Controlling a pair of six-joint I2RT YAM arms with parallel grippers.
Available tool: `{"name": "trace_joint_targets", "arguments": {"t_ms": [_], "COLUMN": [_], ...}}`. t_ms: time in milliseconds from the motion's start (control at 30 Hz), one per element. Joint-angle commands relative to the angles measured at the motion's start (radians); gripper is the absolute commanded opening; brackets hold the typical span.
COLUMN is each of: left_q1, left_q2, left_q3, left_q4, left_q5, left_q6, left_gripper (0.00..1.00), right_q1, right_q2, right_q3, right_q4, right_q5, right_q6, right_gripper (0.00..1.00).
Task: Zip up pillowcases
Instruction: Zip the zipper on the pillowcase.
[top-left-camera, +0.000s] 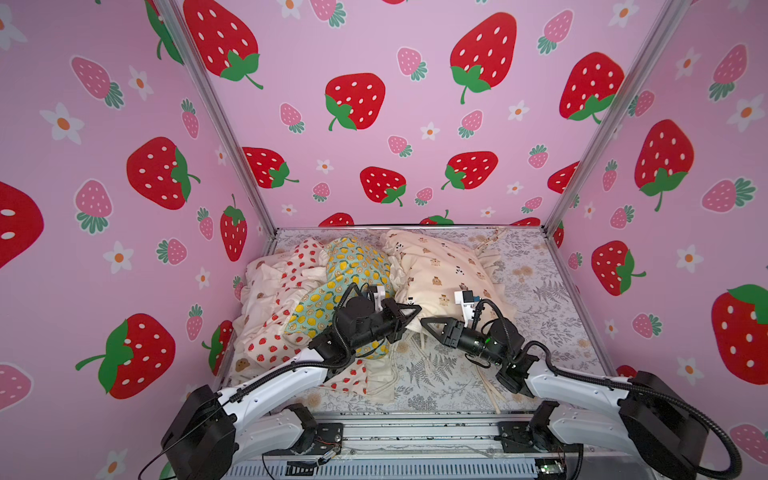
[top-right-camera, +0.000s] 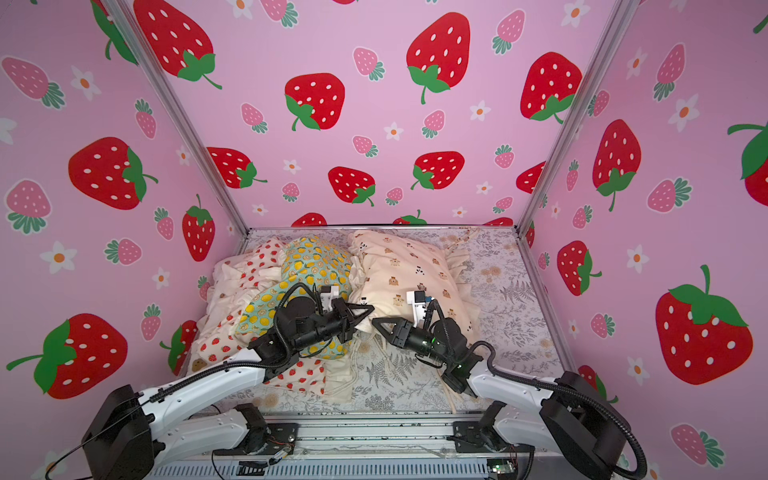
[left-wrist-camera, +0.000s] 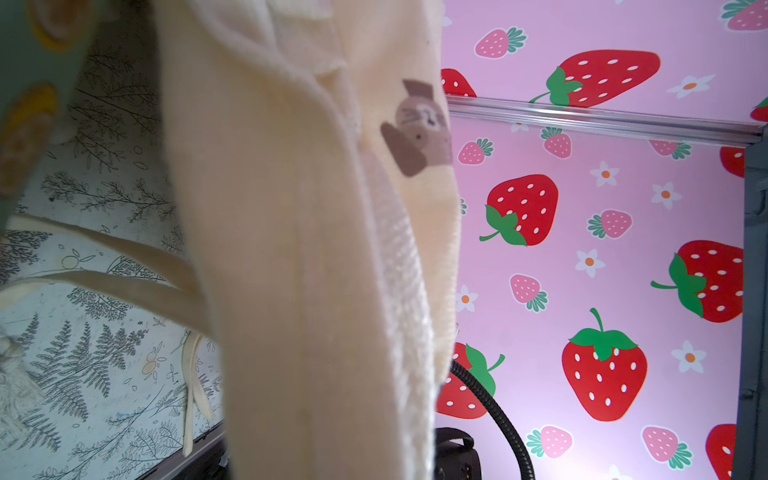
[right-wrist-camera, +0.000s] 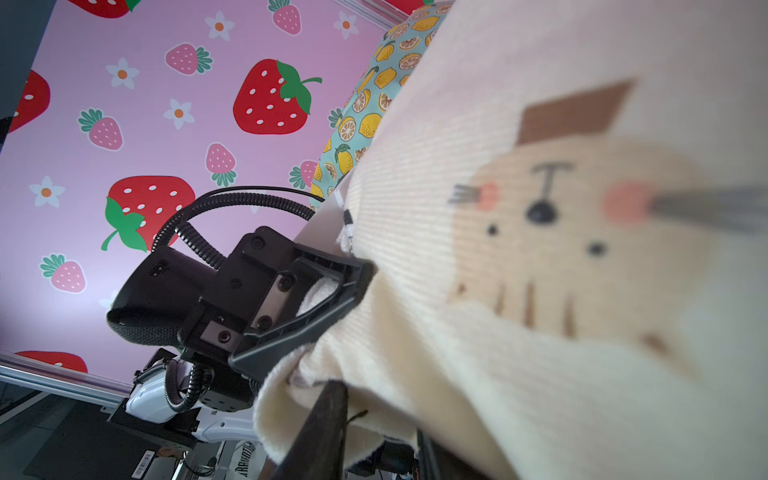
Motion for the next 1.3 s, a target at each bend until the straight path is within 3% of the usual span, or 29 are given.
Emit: {"name": "trace_joint_targets", "arguments": {"t_ms": [0, 500, 967, 1267], "left_q1": [-0.008, -0.007, -0.004, -0.002], "left_q2": [-0.003, -0.01, -0.012, -0.024], "left_q3": [0.01, 0.01, 0.014, 0.009], "left_q4": [0.066, 0.06, 0.054, 0.036], "left_q5": [0.023, 0.014, 0.012, 0.006], "left_q6": [-0.017, -0.016, -0.012, -0.007], "left_gripper": [0.0, 0.0, 0.0, 0.0], "right_q1": [0.004, 0.007, 0.027, 0.032], "right_q2": [-0.022, -0.031, -0.054, -0.053], "right_q3": [0.034, 0.037, 0.036, 0.052], "right_q4": [0.045, 0.007, -0.063, -0.099], "right_q5": [-0.01, -0.011, -0.017, -0.014], "right_q6": [0.025, 0.017, -0.006, -0.031], "right_gripper": [0.3, 0.19, 0.21, 0.14]}}
